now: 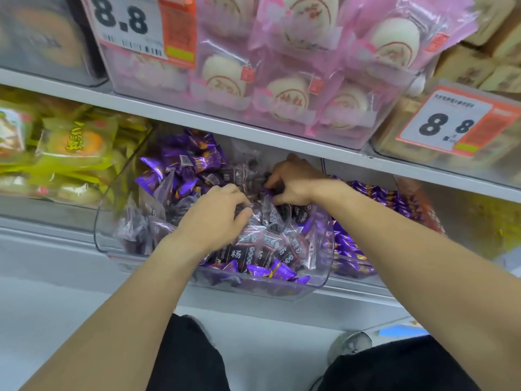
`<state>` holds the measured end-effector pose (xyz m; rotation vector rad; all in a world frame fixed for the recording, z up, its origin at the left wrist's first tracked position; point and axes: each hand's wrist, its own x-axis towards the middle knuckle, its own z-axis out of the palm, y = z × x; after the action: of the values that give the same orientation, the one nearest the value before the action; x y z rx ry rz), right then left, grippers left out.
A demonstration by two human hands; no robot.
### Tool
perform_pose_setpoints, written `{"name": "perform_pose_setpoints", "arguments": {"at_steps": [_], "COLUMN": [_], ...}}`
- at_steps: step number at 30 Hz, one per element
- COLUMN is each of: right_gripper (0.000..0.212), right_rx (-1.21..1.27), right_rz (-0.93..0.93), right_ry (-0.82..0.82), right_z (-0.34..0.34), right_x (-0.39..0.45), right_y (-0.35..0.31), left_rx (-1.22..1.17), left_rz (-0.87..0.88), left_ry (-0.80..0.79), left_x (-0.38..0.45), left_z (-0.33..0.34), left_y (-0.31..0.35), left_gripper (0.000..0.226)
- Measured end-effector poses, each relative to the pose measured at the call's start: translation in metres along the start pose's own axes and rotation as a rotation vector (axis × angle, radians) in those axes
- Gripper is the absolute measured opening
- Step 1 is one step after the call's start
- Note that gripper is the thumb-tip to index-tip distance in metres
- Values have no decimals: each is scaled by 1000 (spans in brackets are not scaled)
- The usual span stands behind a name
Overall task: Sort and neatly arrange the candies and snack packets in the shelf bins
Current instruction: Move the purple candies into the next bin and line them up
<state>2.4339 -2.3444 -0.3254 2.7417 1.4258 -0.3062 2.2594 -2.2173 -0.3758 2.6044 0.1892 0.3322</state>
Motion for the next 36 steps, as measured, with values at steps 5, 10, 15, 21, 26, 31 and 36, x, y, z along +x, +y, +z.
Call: {"name": "perform_pose_setpoints", "arguments": {"at_steps": [5, 10, 15, 21, 26, 31, 36], "right_gripper": [27, 27, 30, 45, 45, 28, 12], "right_rx": [298, 908, 1195, 871, 413, 430, 1157], "right_rz": [29, -97, -252, -258, -250, -260, -66], "right_ry": [174, 229, -19, 84, 119, 236, 280], "right_z": [-7, -4, -2, 7, 11, 9, 2], "right_x": [-24, -56, -50, -1, 43, 36, -26], "right_y": [-9, -38, -67, -91, -111, -115, -104], "left_rx": [-152, -686, -879, -630, -760, -884, -950], "left_rz": [-55, -301, -545, -549, -656, -699, -665], "left_ry": [122, 278, 401, 358, 381, 407, 358], "left_x": [-2, -10, -34, -79, -98, -100, -93], "left_z": [-3, -20, -39, -62, -77, -80, -75], "left_y": [3, 13, -1, -12, -9, -5, 3], "left_gripper": [35, 43, 30, 25, 10, 12, 10]}}
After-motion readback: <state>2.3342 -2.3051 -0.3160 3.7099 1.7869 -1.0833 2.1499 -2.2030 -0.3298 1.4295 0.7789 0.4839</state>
